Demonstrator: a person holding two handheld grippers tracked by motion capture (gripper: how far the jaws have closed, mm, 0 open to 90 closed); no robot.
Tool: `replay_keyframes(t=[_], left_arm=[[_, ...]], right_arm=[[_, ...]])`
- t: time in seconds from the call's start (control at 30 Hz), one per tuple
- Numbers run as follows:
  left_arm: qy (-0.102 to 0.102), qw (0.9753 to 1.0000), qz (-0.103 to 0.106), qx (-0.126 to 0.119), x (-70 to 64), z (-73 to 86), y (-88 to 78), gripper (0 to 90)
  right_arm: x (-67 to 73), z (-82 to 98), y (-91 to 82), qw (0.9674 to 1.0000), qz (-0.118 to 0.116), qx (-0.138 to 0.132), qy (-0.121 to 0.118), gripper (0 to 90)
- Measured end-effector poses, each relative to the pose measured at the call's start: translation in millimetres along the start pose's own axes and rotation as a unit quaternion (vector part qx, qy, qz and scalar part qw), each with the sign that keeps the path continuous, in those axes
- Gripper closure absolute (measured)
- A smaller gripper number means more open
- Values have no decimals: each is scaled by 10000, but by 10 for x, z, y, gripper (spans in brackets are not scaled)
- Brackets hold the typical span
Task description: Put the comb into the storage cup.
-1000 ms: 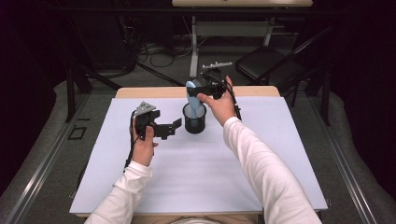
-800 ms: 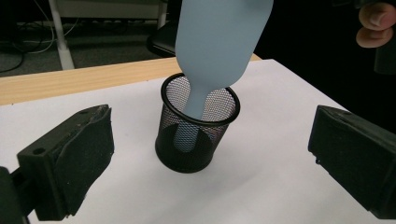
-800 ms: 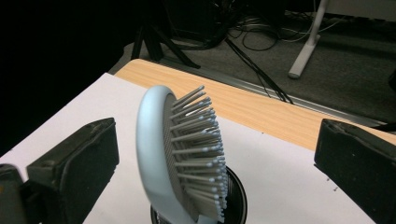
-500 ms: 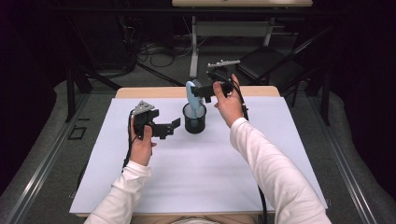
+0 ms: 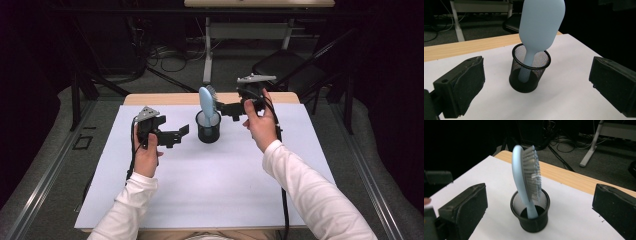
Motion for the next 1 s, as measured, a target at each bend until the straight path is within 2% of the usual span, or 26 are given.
replay_keyframes(t=[0.2, 0.37, 0.67, 0.73, 1.0], left_arm=[[156, 9998, -83, 110, 58, 30, -71, 5], [182, 9997, -69, 176, 150, 51, -175, 5], [129, 9996, -76, 248, 303, 98, -379, 5], [170, 9994, -91, 272, 339, 118, -417, 5], [202, 9996, -74, 191, 452, 260, -547, 5]], right_arm=[[25, 203, -216, 10000, -62, -17, -42, 0], [-2, 380, -333, 9998, 77, 0, -161, 0], [-28, 719, -503, 9999, 156, 8, -55, 0], [-36, 793, -531, 9998, 174, 8, -52, 0], [-82, 1095, -624, 9995, 275, 15, 124, 0]])
Point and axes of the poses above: each handheld gripper's, and its own axes: y roughly forward along the jaws, z roughly out of its underside, x roughly to its left, the point moved 9 cm from there along y, roughly forward along the jaws, and after that the axes turned 15 degrees about -y, right-handed, at the moved point
